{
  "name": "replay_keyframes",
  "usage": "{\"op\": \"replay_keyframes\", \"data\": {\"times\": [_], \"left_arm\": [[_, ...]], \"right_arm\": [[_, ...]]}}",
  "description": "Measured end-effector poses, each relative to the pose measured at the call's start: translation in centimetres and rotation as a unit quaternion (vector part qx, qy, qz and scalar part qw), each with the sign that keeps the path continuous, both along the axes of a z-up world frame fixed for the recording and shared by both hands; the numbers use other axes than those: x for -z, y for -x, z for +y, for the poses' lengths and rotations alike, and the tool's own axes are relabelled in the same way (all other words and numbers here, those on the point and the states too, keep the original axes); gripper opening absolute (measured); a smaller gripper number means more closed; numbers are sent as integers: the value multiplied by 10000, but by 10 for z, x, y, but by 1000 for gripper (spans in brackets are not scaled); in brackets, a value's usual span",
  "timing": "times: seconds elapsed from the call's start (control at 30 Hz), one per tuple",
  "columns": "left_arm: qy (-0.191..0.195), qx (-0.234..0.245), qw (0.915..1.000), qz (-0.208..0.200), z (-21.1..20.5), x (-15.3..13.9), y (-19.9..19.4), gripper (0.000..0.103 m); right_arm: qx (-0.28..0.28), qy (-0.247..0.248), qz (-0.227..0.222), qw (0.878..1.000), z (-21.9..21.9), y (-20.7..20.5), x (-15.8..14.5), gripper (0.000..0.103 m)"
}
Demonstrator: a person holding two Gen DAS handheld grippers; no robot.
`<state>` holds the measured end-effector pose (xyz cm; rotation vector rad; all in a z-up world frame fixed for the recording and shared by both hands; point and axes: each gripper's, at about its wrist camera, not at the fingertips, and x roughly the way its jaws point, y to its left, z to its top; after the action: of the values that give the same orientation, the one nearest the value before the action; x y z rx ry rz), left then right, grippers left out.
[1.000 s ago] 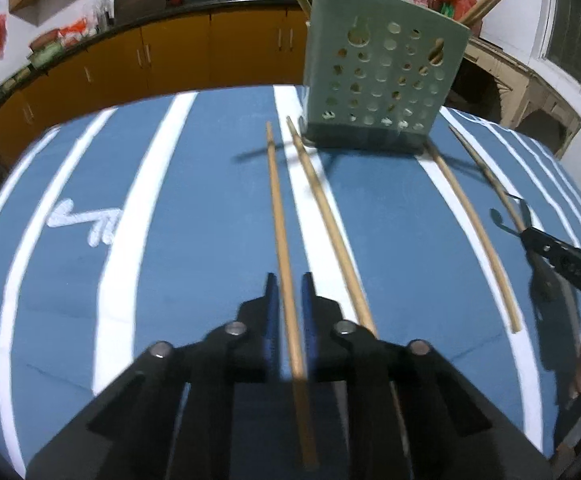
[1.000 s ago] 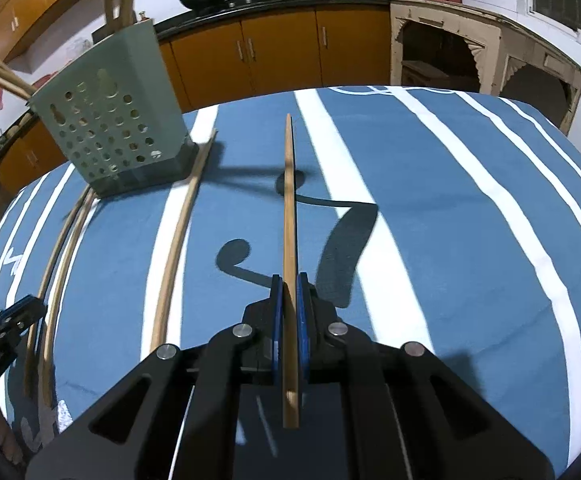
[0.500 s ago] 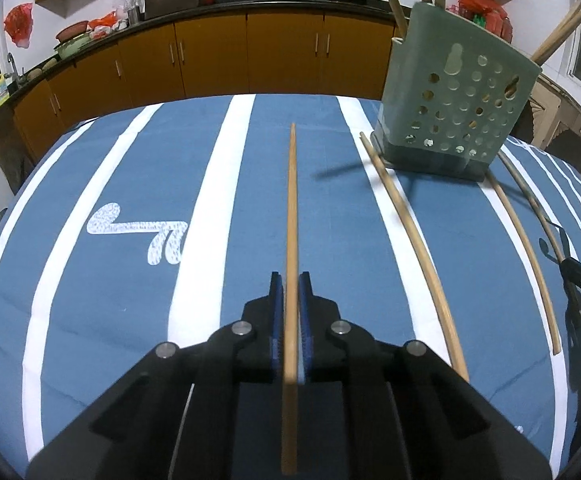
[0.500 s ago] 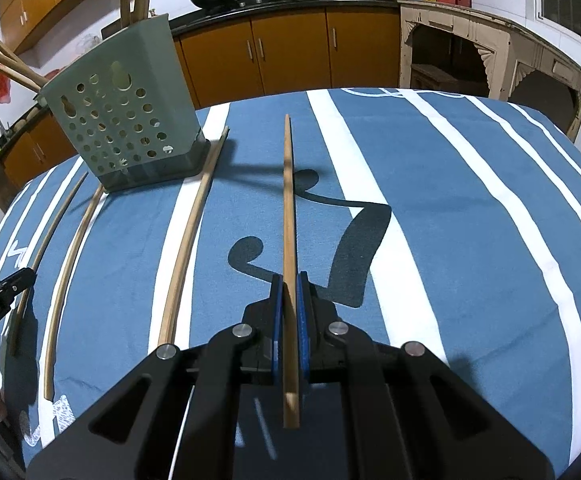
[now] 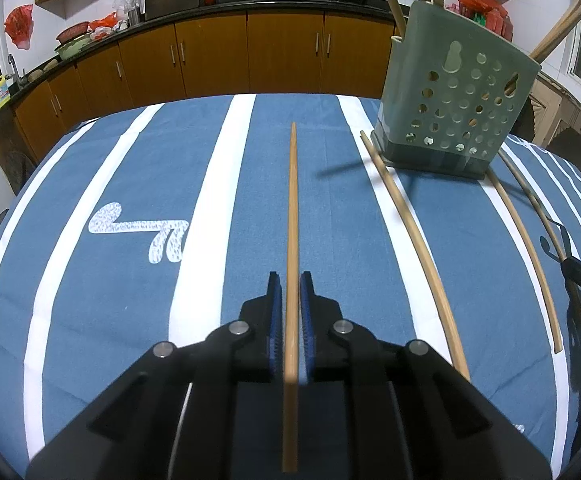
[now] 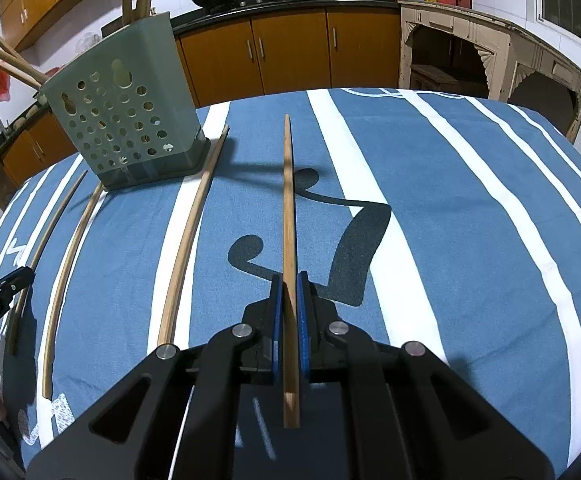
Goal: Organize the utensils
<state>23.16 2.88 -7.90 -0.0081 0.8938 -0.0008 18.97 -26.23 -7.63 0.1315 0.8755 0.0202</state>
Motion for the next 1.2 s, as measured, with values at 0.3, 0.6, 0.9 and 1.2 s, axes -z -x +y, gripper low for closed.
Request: {"op": "replay_keyframes", "data": {"times": [0.3,0.6,0.9,1.2], "left_arm": [[-2,-18,10000,2,1,0,5,17],[-25,-30,10000,-1,1,1,11,14],[72,17,9999,85,5,-5,17,8],[91,103,9998,-171,6,-33,28,8]], "right_arm": [[-12,-33,4,10000,0,2,0,8],[-10,-86,1,10000,-1,2,1,8],[-47,-198,-114,9997,-3,11,-8,8],[-31,-233,-469,9986,-10,22,-35,8]]}}
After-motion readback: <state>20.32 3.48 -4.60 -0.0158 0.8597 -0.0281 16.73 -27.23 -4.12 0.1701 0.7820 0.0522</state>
